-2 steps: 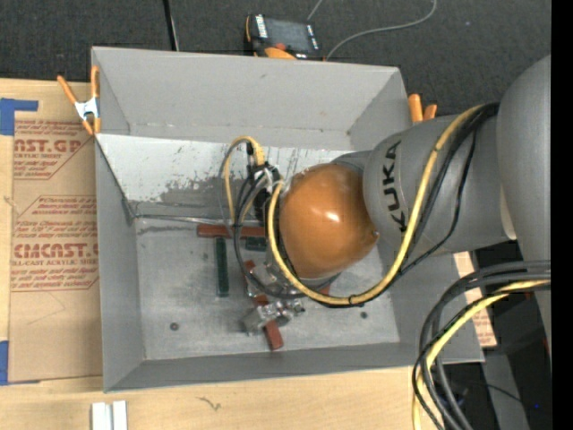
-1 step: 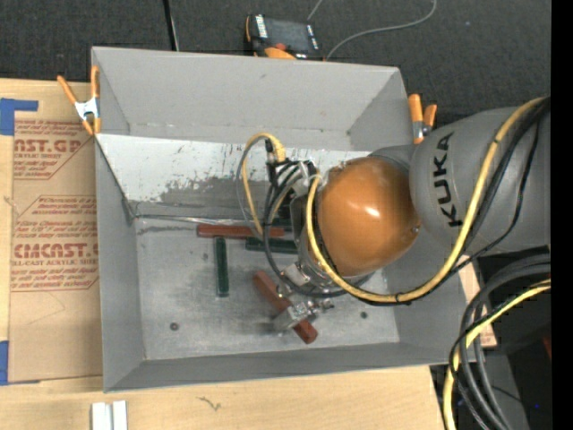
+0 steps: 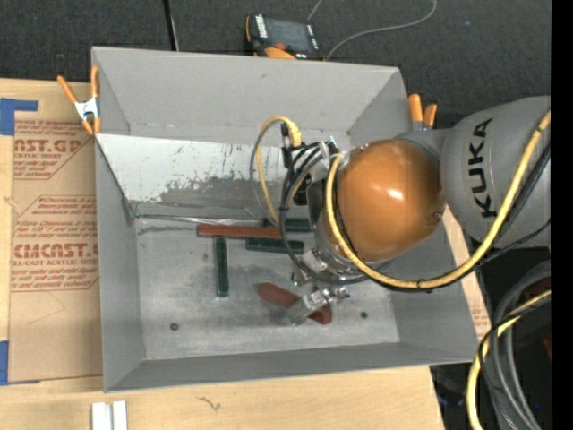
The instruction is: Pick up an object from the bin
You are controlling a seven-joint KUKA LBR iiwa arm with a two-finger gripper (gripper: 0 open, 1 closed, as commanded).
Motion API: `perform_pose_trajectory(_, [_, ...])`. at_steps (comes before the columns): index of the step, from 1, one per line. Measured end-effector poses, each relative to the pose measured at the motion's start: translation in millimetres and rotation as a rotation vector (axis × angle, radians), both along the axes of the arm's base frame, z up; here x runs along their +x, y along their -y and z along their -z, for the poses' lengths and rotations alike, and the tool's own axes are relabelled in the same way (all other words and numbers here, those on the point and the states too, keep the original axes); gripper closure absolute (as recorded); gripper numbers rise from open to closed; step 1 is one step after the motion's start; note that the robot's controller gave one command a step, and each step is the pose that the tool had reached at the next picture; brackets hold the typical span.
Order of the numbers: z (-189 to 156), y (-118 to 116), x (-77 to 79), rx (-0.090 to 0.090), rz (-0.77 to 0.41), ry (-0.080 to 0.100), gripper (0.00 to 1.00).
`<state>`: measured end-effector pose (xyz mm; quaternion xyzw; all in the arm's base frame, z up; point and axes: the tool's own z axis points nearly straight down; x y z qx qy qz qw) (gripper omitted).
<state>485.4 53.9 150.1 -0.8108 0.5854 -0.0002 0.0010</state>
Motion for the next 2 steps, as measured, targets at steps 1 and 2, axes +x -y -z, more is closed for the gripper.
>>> perform_pose_trajectory(1, [-29, -3, -3.7, 0.001, -0.012, 0.0, 1.0])
perform_pose_trajectory(2, [-61, -9, -4.3, 0.001, -0.005, 0.0, 1.0])
